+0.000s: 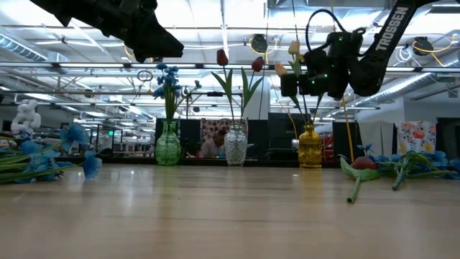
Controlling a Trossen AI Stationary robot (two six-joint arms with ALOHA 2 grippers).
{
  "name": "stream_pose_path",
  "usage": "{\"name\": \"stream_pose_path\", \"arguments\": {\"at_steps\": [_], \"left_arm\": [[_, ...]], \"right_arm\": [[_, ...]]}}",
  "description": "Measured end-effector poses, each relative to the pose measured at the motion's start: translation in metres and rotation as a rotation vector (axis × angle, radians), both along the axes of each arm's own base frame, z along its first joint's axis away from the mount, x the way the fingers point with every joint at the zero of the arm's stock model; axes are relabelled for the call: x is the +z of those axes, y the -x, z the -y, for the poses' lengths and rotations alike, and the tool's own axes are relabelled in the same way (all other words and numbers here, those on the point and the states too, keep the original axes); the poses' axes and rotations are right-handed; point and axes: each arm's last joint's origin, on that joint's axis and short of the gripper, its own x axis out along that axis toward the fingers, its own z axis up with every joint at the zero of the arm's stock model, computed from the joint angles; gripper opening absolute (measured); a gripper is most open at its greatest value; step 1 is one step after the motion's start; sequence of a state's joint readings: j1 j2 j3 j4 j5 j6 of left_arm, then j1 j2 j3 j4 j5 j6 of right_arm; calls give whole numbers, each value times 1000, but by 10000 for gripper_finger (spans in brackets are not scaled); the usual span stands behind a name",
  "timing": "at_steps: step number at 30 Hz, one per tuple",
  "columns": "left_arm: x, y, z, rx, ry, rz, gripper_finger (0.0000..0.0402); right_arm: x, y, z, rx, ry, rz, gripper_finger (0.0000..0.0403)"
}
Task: Sort flowers into vase by color
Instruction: Put the yellow tulip into the orange vase
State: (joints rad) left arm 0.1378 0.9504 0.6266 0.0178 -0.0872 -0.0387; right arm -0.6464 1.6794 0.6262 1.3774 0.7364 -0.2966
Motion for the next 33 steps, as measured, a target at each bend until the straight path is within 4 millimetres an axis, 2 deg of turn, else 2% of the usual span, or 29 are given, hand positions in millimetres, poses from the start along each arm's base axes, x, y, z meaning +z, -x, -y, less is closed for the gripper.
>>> {"name": "stream_pose_path", "arguments": {"at_steps": [8, 15, 22, 28, 33], "left_arm": [[0, 0, 0, 0, 0, 0, 140], [0, 0, 0, 0, 1, 0, 140], [0, 0, 0, 0, 1, 0, 140], [0, 0, 0, 0, 0, 0, 140], [0, 0, 0, 0, 0, -5, 140]], "right_arm": [[-5, 4, 1, -152, -63, -5, 33], [-8, 1, 0, -131, -90, -15, 69], [-8, -3, -4, -128, -87, -56, 89], [-9, -6, -11, -166, -96, -92, 111], [-6, -13, -25, -205, -108, -114, 147]]}}
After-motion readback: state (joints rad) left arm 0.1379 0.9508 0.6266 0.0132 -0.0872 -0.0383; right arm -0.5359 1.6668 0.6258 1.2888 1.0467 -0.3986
